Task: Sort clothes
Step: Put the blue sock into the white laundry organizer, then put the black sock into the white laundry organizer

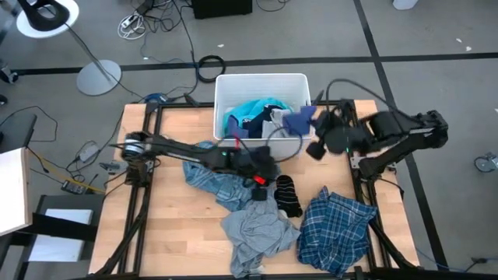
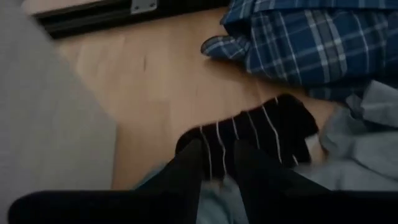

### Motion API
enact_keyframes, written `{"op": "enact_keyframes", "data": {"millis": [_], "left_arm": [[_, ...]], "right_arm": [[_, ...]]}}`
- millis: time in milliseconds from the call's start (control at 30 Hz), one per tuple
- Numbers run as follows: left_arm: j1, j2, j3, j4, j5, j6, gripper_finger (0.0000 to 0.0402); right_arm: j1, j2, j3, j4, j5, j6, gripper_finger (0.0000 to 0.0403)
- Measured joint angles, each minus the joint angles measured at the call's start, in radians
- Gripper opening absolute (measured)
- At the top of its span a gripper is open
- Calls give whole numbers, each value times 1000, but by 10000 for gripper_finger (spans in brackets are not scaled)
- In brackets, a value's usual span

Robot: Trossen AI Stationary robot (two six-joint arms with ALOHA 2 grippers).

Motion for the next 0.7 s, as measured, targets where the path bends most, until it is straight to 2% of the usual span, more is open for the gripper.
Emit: {"op": "enact_keyframes", "data": {"millis": [167, 367, 433, 700], "left_arm": [[0, 100, 0, 139, 80, 12, 99], [-2, 198, 0, 286, 130, -14, 99], [-4, 222, 0, 320, 151, -21, 99], [-19, 277, 0, 270, 177, -43, 99]], "right_arm": [[-174, 13, 9, 170, -55, -184, 7], [-371, 29, 9, 371, -381, -294, 46], [-414, 30, 9, 389, -450, -294, 66], [-478, 24, 9, 374, -469, -295, 152]]}}
